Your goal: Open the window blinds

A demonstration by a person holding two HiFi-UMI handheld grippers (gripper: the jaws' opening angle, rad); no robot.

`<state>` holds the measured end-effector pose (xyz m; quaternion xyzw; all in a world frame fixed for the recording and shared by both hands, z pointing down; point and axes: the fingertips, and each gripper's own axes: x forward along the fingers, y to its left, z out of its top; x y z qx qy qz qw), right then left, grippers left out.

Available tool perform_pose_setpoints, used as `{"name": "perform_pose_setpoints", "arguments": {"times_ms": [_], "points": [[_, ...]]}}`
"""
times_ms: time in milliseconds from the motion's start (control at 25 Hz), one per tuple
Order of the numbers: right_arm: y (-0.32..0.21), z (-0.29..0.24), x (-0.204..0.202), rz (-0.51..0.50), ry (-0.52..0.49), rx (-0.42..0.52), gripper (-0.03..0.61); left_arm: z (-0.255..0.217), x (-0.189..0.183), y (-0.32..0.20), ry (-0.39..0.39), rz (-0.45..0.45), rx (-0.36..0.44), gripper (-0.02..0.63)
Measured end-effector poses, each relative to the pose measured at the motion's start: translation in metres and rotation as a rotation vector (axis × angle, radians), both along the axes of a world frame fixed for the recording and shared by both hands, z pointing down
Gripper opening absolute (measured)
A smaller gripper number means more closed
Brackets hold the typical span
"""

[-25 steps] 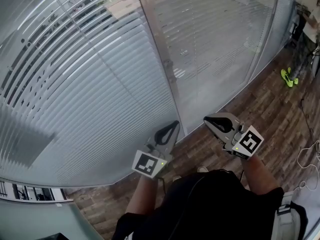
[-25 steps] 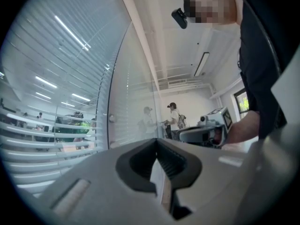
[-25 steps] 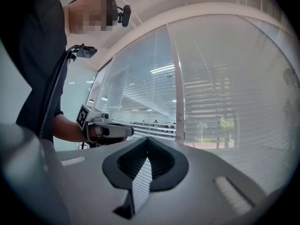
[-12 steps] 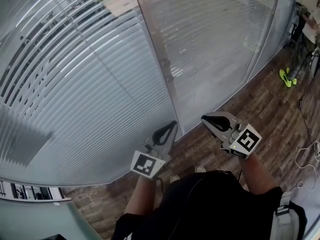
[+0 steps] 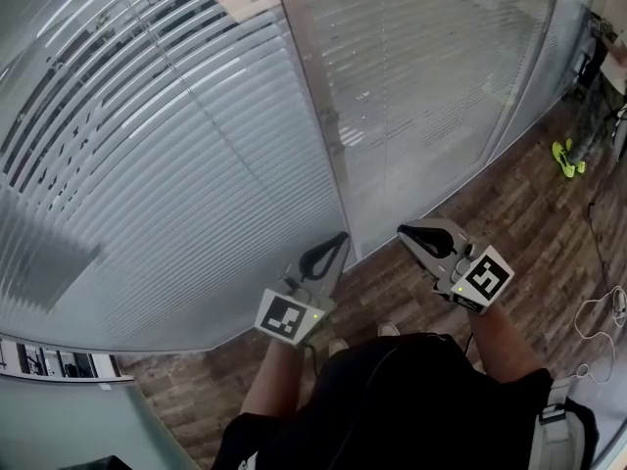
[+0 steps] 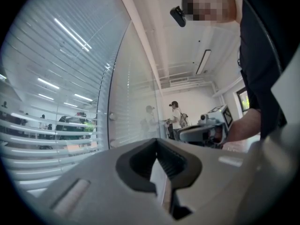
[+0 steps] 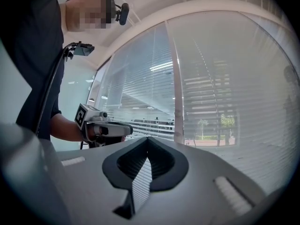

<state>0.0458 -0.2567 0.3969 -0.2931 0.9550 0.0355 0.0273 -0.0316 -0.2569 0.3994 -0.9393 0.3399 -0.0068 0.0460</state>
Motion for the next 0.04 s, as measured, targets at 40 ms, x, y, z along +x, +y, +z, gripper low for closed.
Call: {"name": "perform_pose_setpoints", "arguments": {"times_ms": [40], "points": [[0.0, 0.0006, -0.0004, -0.003, 0.003, -0.001, 0.005, -0.0002, 0.0005, -0.0001, -0.001, -0.001, 0.001, 0.005]]}}
